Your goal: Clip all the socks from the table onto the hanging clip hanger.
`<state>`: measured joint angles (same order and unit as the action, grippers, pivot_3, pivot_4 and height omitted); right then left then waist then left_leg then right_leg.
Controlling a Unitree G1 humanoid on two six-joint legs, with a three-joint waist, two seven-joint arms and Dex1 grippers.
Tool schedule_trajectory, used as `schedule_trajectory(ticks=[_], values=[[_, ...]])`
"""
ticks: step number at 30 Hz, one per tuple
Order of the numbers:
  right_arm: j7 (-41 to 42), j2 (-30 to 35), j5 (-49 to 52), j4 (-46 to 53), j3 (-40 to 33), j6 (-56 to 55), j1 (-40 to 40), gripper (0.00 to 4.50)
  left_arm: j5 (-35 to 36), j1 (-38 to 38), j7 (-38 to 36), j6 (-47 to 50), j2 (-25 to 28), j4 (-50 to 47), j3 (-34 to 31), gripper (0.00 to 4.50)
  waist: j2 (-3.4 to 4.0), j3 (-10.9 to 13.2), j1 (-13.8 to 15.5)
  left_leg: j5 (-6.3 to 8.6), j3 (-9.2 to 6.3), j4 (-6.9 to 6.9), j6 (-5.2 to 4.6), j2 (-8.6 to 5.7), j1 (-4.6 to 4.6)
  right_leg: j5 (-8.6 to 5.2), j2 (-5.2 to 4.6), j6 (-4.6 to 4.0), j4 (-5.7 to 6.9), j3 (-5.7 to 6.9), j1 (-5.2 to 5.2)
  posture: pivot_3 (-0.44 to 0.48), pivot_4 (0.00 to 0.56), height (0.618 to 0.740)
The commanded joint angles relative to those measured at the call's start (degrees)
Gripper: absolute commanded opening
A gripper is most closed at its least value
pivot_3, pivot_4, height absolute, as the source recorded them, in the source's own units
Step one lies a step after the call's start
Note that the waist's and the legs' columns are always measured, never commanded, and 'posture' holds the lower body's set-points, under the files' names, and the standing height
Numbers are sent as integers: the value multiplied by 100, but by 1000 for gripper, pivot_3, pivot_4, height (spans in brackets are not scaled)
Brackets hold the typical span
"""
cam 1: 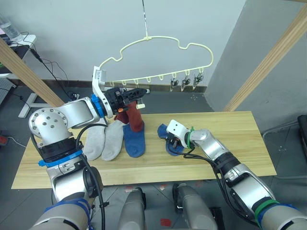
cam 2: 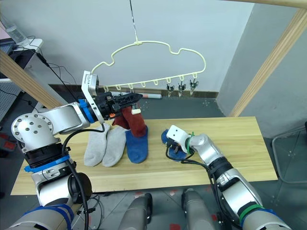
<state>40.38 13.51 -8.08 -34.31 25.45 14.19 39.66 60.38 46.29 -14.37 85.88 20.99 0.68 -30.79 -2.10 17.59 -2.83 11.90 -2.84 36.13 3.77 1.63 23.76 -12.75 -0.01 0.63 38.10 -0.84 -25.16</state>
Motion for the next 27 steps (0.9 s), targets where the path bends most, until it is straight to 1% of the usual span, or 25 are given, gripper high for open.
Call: schedule_trajectory(ticks=[1,3,6,10,13,16,20,27], values=[[195,409,-128,923,-44,-242,-385,40,34,-55,204,116,-39,154,-136,280,0,0,16,0,0,0,0,-1,2,0,0,0,-2,0,-1,-4,308,740],[254,620,-110,1684,-87,-393,-657,40,-5,-7,364,125,-69,310,-259,280,0,0,16,1,2,-1,0,-2,4,0,-1,0,-4,-1,-3,-6,310,740],[168,841,-142,2521,-181,-504,-983,40,11,82,533,222,-109,480,-396,280,0,0,-15,1,5,-2,0,1,3,-1,0,1,-2,-4,-5,-6,313,740],[-628,917,-474,3947,-527,-969,-1519,40,22,361,1075,375,-330,913,-904,280,0,1,-13,0,0,-1,1,5,1,-1,4,1,0,-2,-5,-15,313,740],[-1065,762,-696,4529,-577,-1245,-1661,40,21,373,1142,517,-330,899,-924,280,-1,0,-34,0,6,-1,2,2,0,-1,4,2,0,-6,-4,-20,310,740],[-1241,687,-814,4664,-587,-1335,-1667,40,35,388,1199,562,-338,907,-970,280,-1,0,-32,-3,5,-1,7,3,-2,-1,4,2,2,-5,-4,-25,309,740],[-1662,542,-1164,4695,-497,-1744,-1577,40,1,453,1227,522,-361,996,-954,280,-1,0,-27,-6,2,-1,11,1,-2,0,2,2,1,-3,-4,-35,306,740],[-1651,529,-1263,4672,-391,-2155,-1506,40,-17,477,1271,416,-405,1036,-943,280,-1,0,-31,-8,3,-3,16,1,-1,0,2,2,-1,-4,-5,-39,305,740]])
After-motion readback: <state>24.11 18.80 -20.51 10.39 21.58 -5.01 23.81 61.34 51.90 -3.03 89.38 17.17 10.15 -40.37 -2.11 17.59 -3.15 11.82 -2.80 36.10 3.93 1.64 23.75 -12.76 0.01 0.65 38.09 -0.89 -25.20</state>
